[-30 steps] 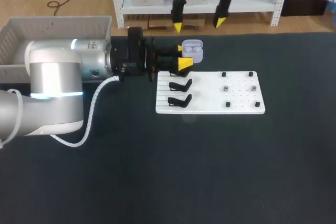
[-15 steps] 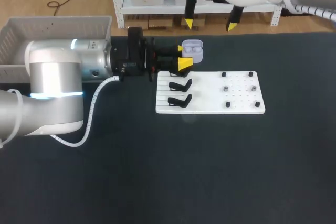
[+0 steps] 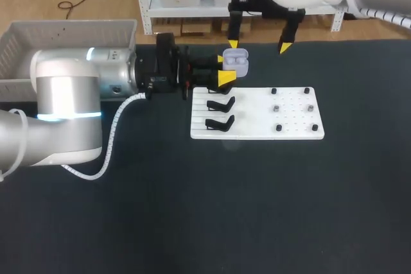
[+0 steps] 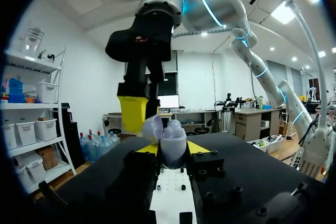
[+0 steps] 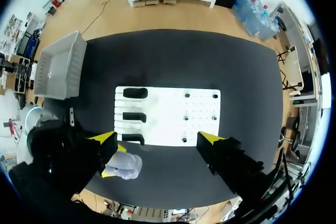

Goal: Pick up each earbud case from the left stands, insert the matching earbuds, close the lid, and place the case in the box.

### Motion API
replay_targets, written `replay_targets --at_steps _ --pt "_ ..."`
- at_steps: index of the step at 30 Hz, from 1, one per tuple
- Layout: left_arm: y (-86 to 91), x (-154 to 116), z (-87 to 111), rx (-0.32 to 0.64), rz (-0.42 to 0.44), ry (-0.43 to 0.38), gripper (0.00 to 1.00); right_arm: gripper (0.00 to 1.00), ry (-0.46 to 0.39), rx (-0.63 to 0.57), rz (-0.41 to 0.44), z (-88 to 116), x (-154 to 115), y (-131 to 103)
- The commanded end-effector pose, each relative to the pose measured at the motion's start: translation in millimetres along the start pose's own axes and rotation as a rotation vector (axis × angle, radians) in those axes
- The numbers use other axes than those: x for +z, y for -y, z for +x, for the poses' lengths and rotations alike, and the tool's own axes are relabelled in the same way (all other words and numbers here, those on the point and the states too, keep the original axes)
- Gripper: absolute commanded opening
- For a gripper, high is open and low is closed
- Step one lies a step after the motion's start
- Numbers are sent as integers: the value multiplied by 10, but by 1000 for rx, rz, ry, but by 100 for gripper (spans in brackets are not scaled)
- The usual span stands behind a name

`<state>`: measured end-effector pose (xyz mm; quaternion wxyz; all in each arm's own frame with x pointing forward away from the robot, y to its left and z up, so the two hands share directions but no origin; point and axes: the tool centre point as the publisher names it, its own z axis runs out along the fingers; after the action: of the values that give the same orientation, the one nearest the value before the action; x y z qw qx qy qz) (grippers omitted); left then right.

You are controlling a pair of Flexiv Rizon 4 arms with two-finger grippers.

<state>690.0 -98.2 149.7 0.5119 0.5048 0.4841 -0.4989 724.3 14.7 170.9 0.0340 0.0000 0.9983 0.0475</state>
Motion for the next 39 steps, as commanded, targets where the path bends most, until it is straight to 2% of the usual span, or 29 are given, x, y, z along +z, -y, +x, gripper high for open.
replay_targets --at_steps 1,4,8,14,18,21,25,31,35,39 --pt "11 4 7 3 -5 1 0 100 -10 -12 -7 89 -49 8" --pt "11 4 7 3 -5 1 0 100 -36 -29 -14 107 -56 -6" --pt "11 4 7 3 -5 1 0 100 -9 -19 -12 106 -83 -7" --pt "11 4 7 3 -5 1 0 100 242 -1 -20 179 -448 68" --pt "11 4 7 3 -5 1 0 100 353 -54 -30 330 -752 102" --pt "24 -77 -131 -37 -78 -34 0 100 405 -90 -46 464 -891 136" --pt "107 -192 -413 -90 -155 5 0 100 424 -131 -96 617 -982 164" --pt "166 -385 -784 -72 -270 18 0 100 424 -131 -96 617 -982 164" --pt "24 -694 -982 -12 -406 28 0 100 424 -131 -96 617 -982 164" --pt "-295 -1171 -902 10 -584 -38 0 100 424 -131 -96 617 -982 164"
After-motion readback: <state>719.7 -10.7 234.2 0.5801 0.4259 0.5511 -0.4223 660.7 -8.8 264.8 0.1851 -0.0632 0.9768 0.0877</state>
